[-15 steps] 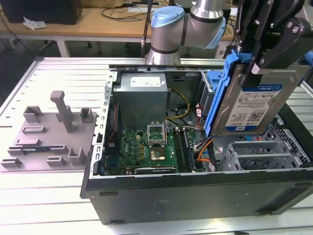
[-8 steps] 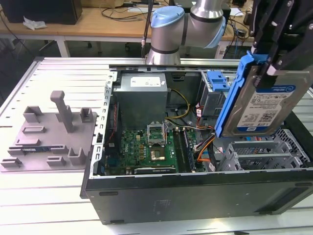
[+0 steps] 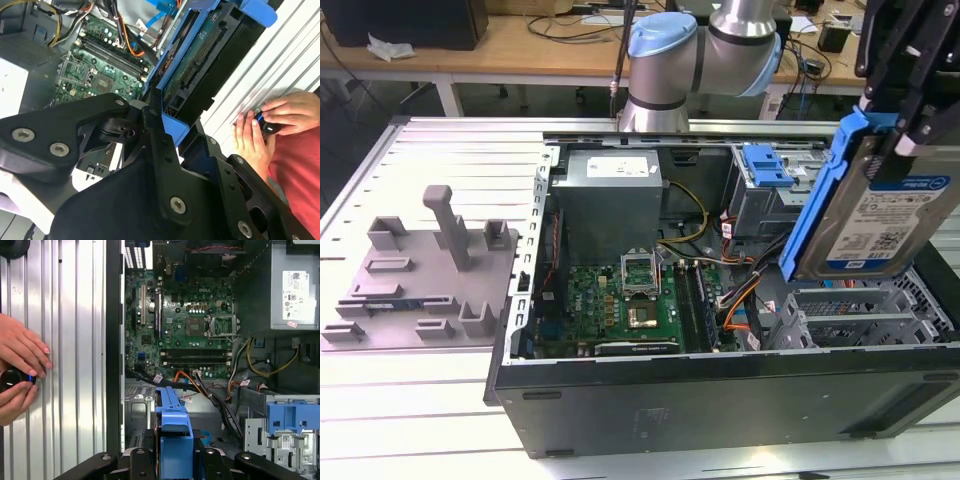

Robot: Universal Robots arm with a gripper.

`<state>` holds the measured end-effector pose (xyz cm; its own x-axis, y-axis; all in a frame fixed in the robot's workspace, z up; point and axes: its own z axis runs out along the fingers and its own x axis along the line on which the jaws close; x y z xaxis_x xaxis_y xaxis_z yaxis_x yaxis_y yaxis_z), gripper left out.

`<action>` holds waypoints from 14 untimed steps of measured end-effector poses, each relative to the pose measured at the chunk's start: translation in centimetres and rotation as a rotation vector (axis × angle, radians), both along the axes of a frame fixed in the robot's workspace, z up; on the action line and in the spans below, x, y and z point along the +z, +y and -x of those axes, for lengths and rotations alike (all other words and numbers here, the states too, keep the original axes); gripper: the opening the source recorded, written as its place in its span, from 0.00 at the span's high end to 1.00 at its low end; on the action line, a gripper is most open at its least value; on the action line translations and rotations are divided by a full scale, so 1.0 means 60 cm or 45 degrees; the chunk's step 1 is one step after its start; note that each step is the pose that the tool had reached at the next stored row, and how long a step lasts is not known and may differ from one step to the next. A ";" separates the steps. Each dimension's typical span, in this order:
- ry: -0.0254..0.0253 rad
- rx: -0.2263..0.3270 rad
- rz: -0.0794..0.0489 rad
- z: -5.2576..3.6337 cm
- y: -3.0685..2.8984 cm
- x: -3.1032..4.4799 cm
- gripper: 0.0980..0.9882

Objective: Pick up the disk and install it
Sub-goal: 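Insert the disk into the insertion slot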

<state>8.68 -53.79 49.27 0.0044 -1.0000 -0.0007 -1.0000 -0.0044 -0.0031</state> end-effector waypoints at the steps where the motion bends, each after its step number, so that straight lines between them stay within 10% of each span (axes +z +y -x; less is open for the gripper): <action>1: 0.0000 0.000 0.000 -0.004 -0.0001 0.000 0.70; 14: 0.0000 0.000 0.000 -0.031 -0.0004 -0.001 0.70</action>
